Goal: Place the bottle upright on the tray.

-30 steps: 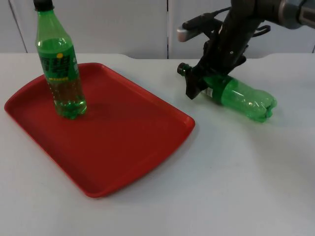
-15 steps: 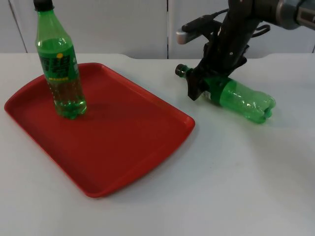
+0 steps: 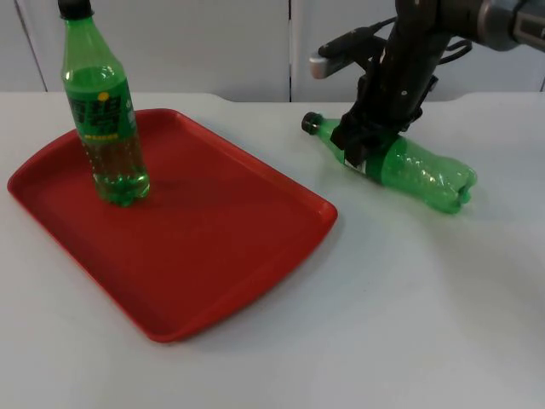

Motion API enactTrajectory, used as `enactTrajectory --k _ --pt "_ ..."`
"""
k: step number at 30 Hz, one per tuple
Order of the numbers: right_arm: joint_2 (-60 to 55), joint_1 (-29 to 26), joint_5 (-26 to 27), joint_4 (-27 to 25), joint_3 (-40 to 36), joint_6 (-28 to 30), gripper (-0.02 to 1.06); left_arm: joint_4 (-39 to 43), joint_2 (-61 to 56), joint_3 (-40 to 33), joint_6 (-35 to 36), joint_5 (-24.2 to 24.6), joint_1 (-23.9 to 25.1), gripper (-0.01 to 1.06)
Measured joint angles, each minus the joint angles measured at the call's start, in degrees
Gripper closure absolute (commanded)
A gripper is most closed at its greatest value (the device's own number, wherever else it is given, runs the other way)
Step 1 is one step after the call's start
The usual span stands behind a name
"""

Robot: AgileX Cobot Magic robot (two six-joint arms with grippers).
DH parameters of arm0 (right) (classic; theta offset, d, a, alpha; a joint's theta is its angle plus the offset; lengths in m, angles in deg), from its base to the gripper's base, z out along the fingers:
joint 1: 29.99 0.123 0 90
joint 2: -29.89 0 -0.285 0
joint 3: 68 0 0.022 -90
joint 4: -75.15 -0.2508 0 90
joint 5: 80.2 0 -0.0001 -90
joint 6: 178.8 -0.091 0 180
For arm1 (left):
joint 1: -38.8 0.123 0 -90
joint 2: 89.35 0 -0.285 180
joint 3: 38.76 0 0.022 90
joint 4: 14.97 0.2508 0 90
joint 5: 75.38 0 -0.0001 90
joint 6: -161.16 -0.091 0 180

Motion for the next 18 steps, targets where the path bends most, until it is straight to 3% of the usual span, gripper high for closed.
enactTrajectory --k 13,18 --pt "12.9 0.0 0.4 0.0 0.0 -5.3 1.05 0.0 0.0 0.0 0.0 0.0 0.0 0.00" --pt "20.7 0.3 -2.0 0.0 -1.6 -5.4 1.05 0.0 0.0 0.0 0.0 0.0 0.0 0.00"
